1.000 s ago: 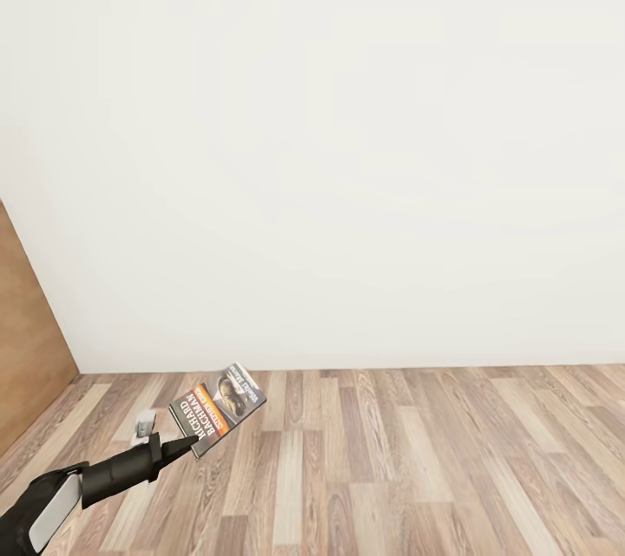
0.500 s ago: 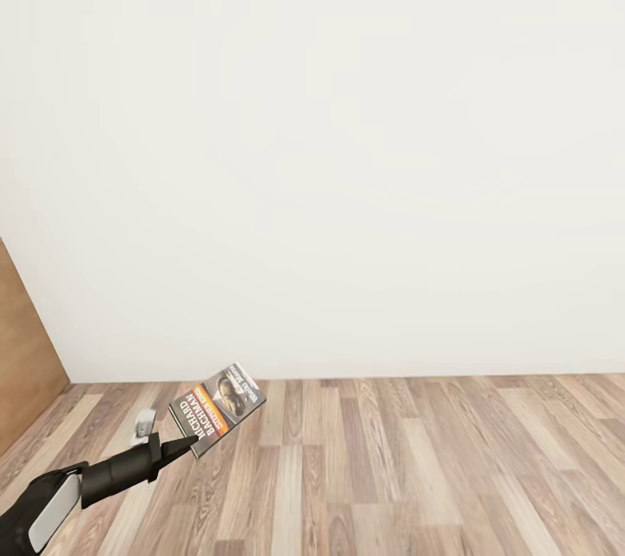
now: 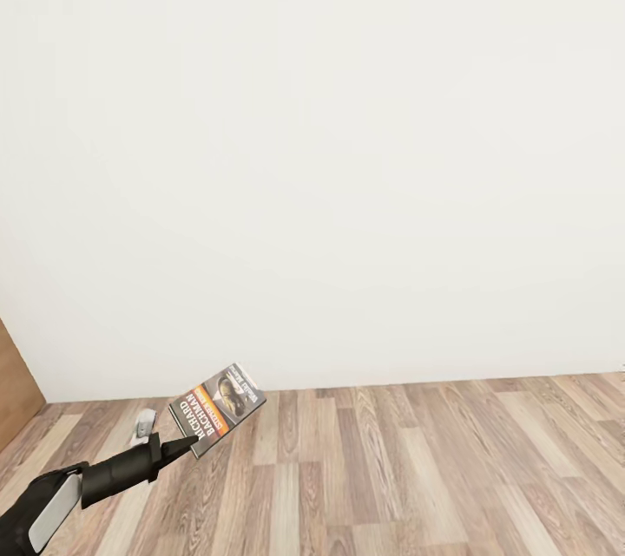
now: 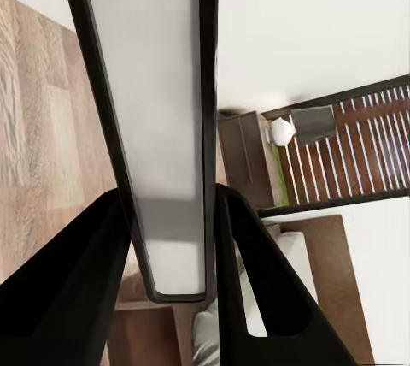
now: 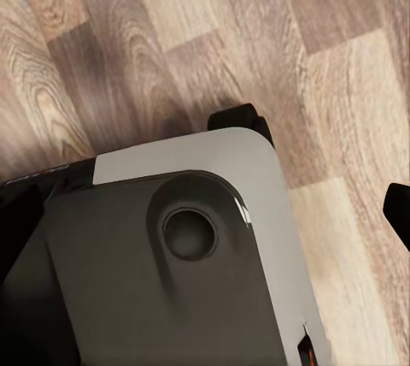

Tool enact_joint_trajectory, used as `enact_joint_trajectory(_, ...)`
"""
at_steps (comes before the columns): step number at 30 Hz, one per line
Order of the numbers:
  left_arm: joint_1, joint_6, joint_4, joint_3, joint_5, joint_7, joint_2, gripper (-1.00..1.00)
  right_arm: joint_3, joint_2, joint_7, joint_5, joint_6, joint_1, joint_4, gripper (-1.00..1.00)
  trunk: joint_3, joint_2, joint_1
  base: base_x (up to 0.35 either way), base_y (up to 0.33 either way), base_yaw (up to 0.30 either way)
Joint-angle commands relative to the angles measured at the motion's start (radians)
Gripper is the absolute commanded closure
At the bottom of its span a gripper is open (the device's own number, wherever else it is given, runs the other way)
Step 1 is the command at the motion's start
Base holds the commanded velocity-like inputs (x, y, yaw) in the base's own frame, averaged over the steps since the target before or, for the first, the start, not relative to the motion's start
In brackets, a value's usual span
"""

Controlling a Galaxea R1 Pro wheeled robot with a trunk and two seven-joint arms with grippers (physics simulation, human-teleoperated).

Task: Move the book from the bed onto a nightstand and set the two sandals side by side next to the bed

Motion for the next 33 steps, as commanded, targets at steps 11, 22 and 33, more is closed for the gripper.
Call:
enact_joint_trajectory(11, 0.000, 0.007, -0.001, -0.004, 0.002, -0.009, -0.001, 1.00, 0.010, 0.000, 0.006, -0.009, -0.005, -0.002, 0.004, -1.00, -0.001, -0.001, 0.000, 0.103, 0.037, -0.157)
enact_joint_trajectory(22, -0.001, 0.007, -0.002, -0.010, -0.001, -0.012, 0.009, 1.00, 0.009, 0.001, 0.006, -0.008, -0.005, -0.002, 0.004, -1.00, -0.001, -0.001, 0.000, 0.008, 0.003, -0.161)
enact_joint_trajectory(33, -0.001, 0.006, -0.002, -0.011, -0.001, -0.012, 0.011, 1.00, 0.008, 0.001, 0.006, -0.008, -0.004, -0.002, 0.004, -1.00, -0.001, -0.001, 0.000, 0.001, 0.000, -0.161)
